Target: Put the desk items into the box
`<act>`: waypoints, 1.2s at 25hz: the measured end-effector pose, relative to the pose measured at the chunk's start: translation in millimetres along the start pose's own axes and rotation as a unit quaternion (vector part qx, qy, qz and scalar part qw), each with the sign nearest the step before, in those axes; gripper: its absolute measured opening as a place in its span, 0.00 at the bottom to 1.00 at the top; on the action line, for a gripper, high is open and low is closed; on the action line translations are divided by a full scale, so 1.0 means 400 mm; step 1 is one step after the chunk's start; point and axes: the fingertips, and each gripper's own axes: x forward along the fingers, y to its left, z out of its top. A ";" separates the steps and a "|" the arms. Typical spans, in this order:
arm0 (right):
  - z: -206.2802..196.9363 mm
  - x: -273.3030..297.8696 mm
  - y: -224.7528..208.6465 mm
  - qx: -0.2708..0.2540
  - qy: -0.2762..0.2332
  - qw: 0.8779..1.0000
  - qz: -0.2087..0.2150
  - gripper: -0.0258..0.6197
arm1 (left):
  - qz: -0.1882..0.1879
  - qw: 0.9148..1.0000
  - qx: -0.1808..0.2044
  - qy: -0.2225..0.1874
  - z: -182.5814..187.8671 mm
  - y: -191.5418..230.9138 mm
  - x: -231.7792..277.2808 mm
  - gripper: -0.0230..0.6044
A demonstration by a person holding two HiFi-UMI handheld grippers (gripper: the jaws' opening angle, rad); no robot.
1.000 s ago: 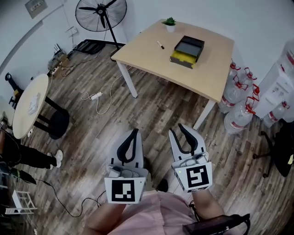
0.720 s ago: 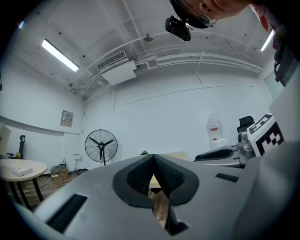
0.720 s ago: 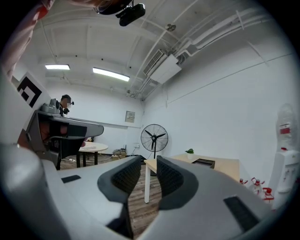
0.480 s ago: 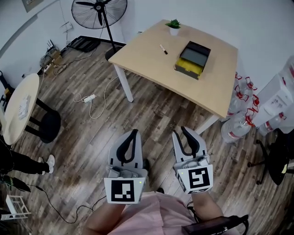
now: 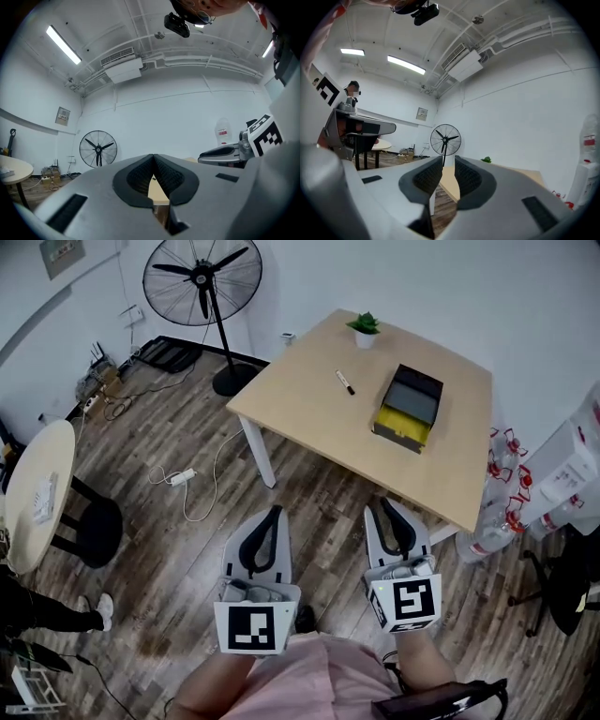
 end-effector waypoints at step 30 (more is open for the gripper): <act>-0.138 0.397 -0.245 0.043 0.044 0.997 -0.039 0.15 | -0.057 0.996 -0.001 0.073 -0.184 0.054 0.505 0.05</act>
